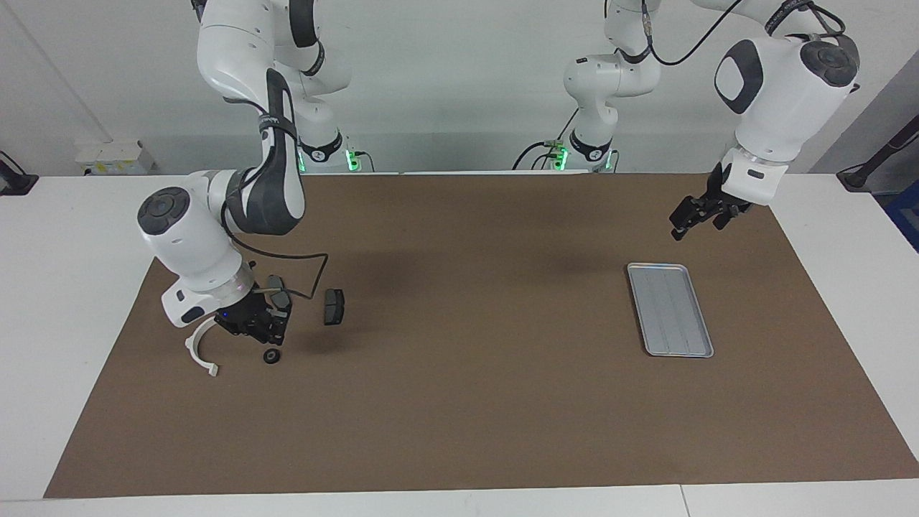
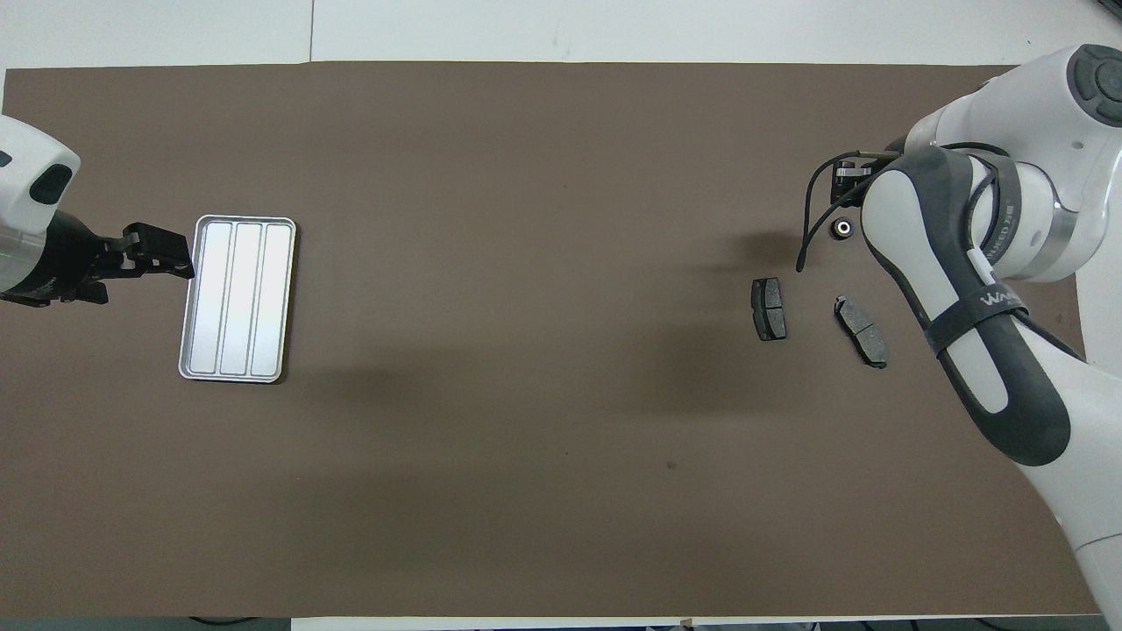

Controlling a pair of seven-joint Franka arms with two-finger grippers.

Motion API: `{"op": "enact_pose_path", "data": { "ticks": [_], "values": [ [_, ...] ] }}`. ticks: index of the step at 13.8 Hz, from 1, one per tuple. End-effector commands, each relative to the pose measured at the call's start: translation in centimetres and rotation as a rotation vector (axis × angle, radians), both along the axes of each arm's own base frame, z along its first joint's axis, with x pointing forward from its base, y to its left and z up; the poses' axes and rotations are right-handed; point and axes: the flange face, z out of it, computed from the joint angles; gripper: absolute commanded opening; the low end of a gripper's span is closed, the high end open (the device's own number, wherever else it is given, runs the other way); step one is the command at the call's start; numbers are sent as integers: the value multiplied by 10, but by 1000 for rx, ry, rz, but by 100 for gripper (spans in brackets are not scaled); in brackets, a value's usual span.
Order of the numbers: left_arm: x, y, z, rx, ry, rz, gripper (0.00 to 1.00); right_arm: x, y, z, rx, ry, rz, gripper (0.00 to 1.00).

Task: Place bearing gear from tray to pile

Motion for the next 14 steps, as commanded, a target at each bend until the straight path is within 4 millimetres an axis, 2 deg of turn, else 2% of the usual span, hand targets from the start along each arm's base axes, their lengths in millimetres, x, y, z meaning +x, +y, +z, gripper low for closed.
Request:
{"op": "enact_pose_path", "data": {
  "ticks": [1,6,14],
  "values": [
    [0,0,1,-18,-8,-1,100,3,6,-11,-16,-22,29,0],
    [0,0,2,-18,-10,-1,100,4,8,-18,-20,-21,34,0],
    [0,0,2,-17,-10,-1,100,8,7,-43,-35,-24,40,0]
  ]
}}
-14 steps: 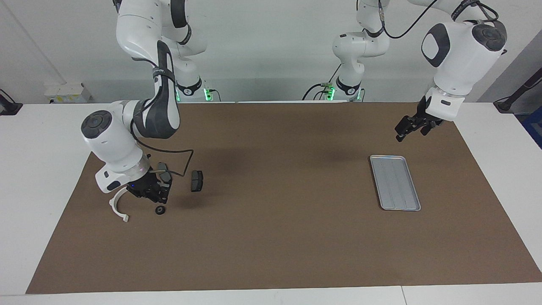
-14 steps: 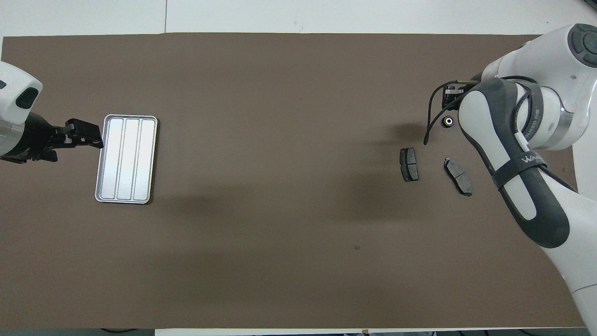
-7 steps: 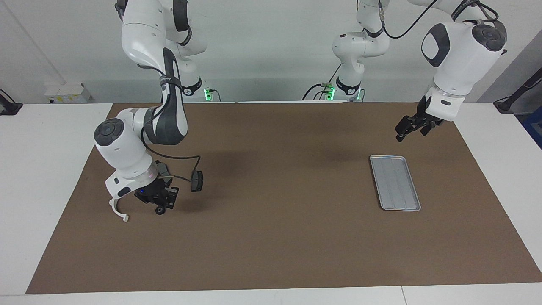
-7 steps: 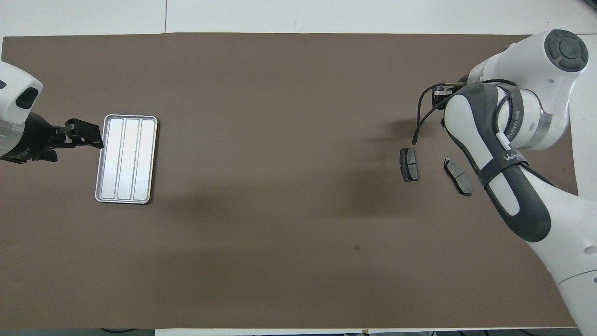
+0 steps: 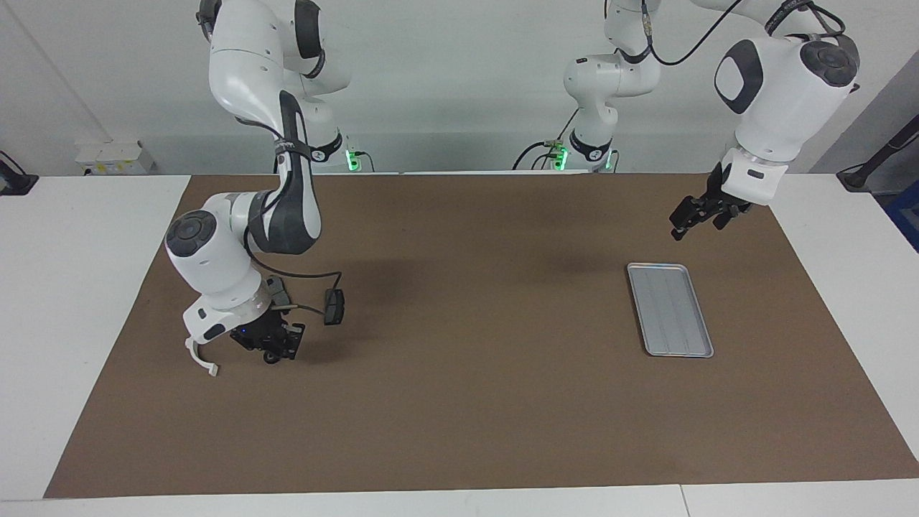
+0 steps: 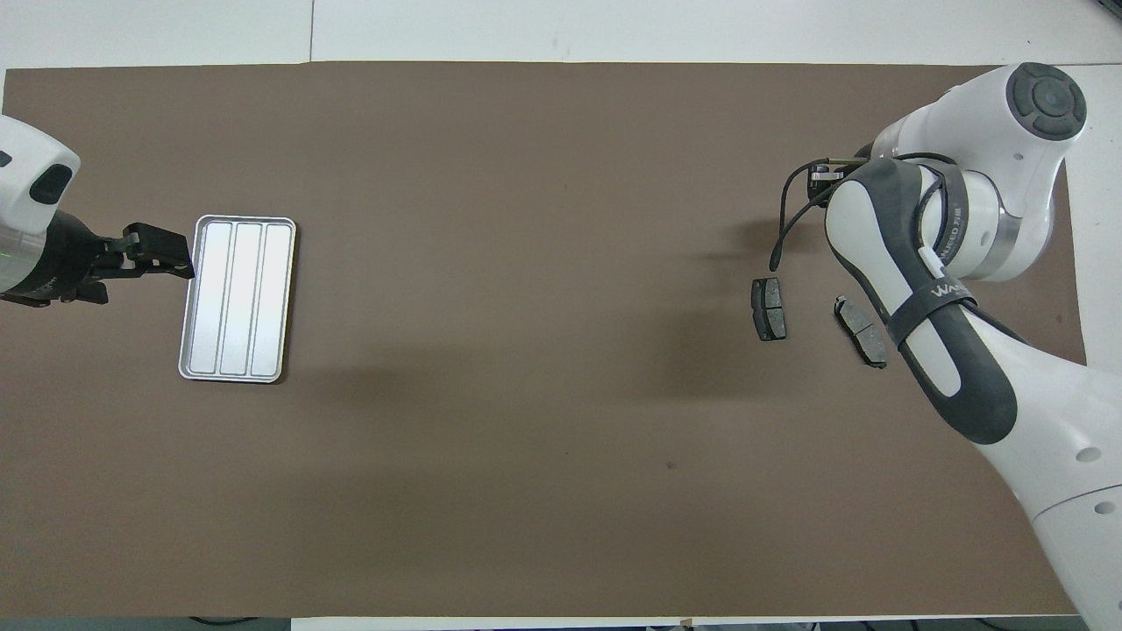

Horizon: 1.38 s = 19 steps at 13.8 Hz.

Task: Place bearing gear from tray to pile

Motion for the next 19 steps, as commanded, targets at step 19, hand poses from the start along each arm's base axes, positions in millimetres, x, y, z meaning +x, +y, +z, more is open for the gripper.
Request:
{"op": "enact_pose_path", "data": {
  "ticks": [19],
  "values": [
    [0,1,0,-18,-8,0,100,-18,14,-54,-14,41,97,0]
  ]
}}
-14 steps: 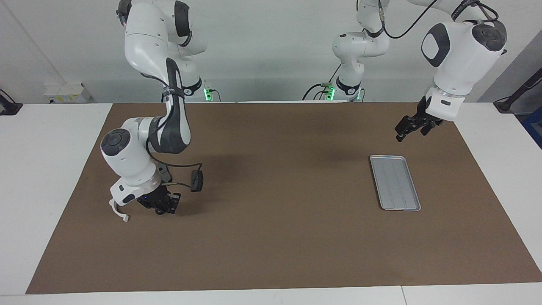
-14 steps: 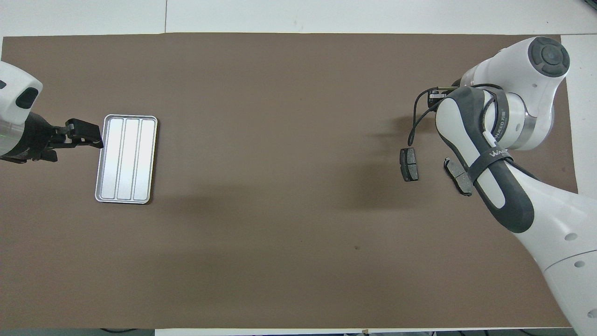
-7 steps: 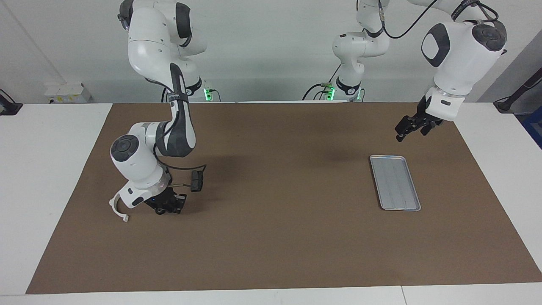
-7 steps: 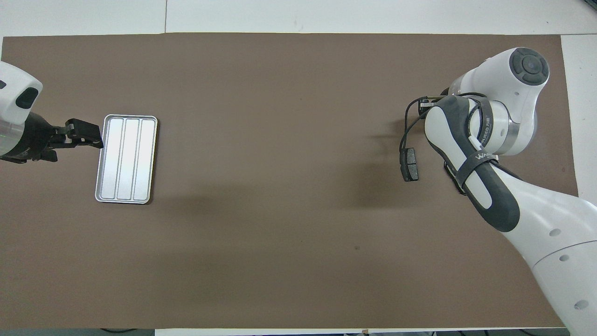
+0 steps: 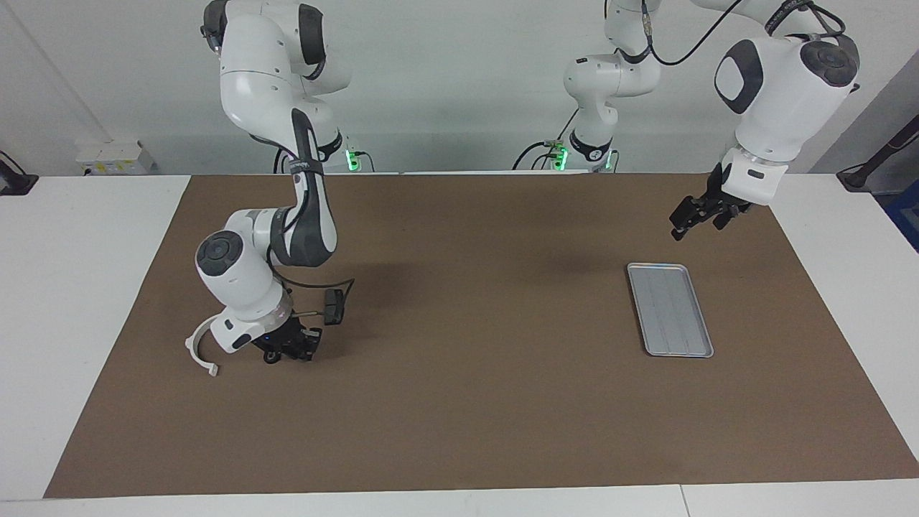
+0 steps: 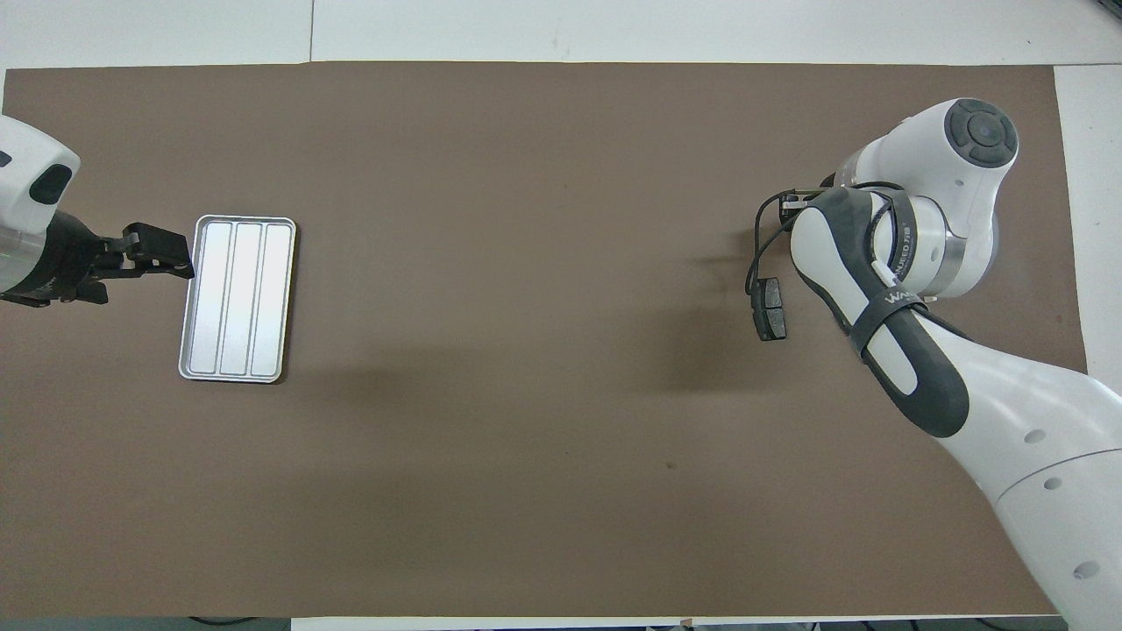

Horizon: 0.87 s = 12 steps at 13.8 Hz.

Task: Place bearing gear from tray to pile

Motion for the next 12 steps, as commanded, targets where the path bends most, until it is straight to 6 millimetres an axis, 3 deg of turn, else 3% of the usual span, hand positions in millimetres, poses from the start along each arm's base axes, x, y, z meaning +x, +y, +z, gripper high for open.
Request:
{"op": "enact_pose_path", "data": {
  "ticks": [1,12],
  "values": [
    [0,1,0,-18,-8,0,100,-4,-4,-4,-14,-24,41,0],
    [0,2,1,-18,-8,1,100,-7,-5,-9,-14,-18,39,0]
  ]
}}
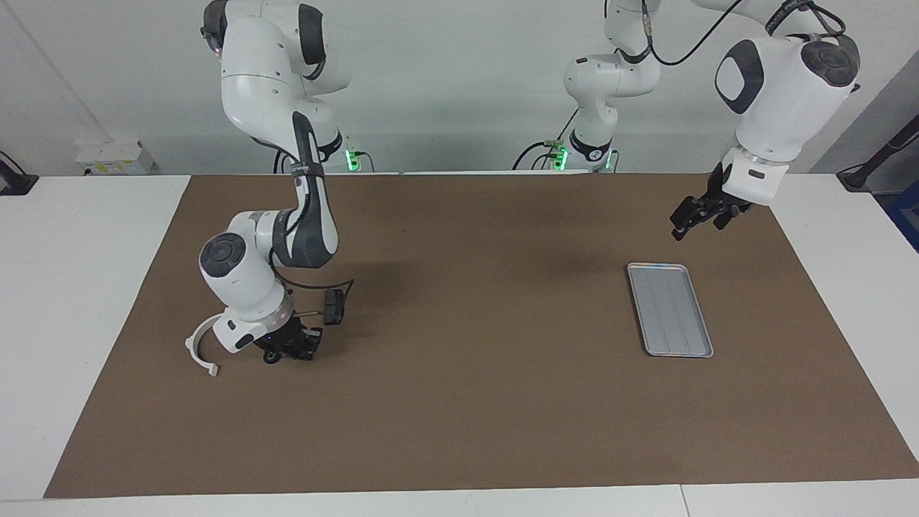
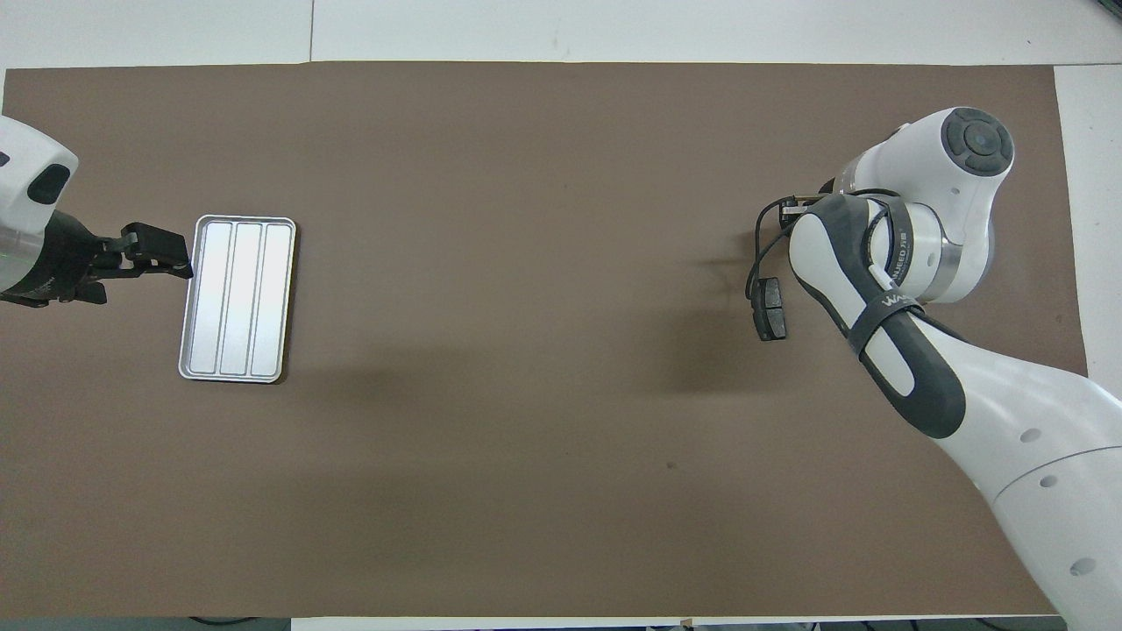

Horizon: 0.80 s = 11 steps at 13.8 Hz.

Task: Place bearing gear from tray to pile

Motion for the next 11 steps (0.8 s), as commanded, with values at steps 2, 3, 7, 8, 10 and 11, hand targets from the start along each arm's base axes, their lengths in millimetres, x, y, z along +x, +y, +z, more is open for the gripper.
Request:
{"op": "enact_pose_path", "data": {
  "ticks": [2,3,7,8,10,11],
  "values": [
    [0,1,0,-18,-7,-1,100,-3,-3,-1,-10,-14,33,0],
    [0,1,0,-18,-8,-1,100,-3,-4,-1,-11,-15,32,0],
    [0,1,0,-18,-8,1,100,-3,-3,0,-11,-21,33,38],
    [0,1,1,-18,-8,1,100,-3,-4,0,-11,-21,31,53],
    [0,1,1,-18,-10,1,100,-3,-3,0,-11,-21,33,62],
    [0,1,2,-18,-11,1,100,-3,-4,-1,-12,-19,31,62]
  ]
}}
